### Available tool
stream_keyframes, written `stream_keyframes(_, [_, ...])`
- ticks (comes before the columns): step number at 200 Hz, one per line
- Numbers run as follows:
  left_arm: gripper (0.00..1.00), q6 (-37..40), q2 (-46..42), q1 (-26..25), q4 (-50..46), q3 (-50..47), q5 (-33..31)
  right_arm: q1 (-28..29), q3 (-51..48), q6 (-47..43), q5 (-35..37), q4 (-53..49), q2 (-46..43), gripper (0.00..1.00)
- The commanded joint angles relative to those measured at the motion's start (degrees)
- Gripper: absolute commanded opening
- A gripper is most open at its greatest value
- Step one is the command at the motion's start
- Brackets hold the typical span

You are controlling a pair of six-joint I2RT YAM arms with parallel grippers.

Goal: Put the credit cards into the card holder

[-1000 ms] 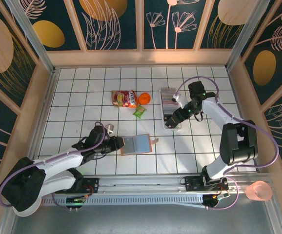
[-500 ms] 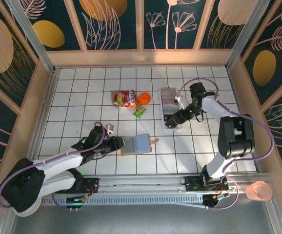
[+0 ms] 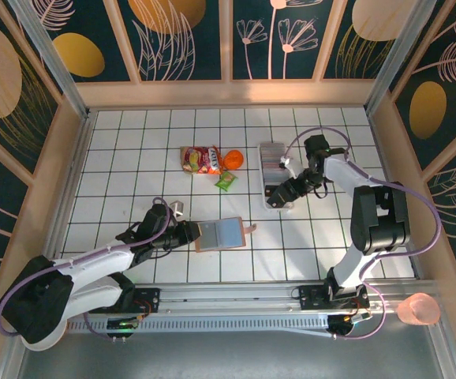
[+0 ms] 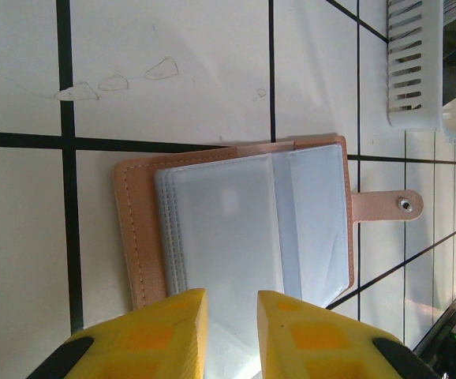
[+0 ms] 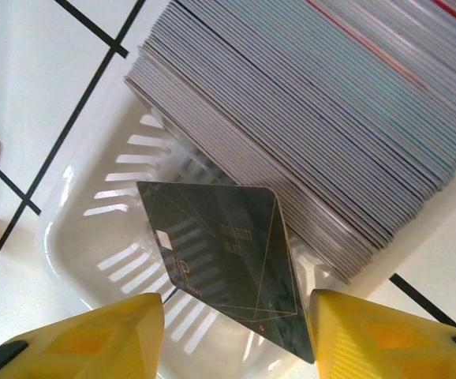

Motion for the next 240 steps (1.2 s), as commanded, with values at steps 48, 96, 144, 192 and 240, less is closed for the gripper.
stream_keyframes(48, [0.23,0.78,0.14,-0.48,0.24,-0.47,0.71,1.47,-0.22,-0.26,-2.81,-2.27,-2.86,0.46])
stream_keyframes(96, [0.22,0.78,0.17,-0.47,0.42,-0.42,0.85,1.73,0.08,-0.50,-2.27,-2.74,-2.72,0.25])
stream_keyframes(144, [0.23,0.52,-2.39,-0.49,-1.39,0.89,-0.27,2.67,-0.59,-0.38,-3.93,-3.44,-6.46,0.00])
stream_keyframes(192, [0.39,-2.46,-13.38,-0.46,-4.82,4.63,-2.34,2.79,-4.15,6.37,-10.87,-0.27,-25.04,0.00])
stream_keyframes(240, [0.72,-11.85,-19.73,-0.45,5.78,9.50,-3.54,7.15,-21.58,60.17,-1.34,33.67,-50.07,0.00])
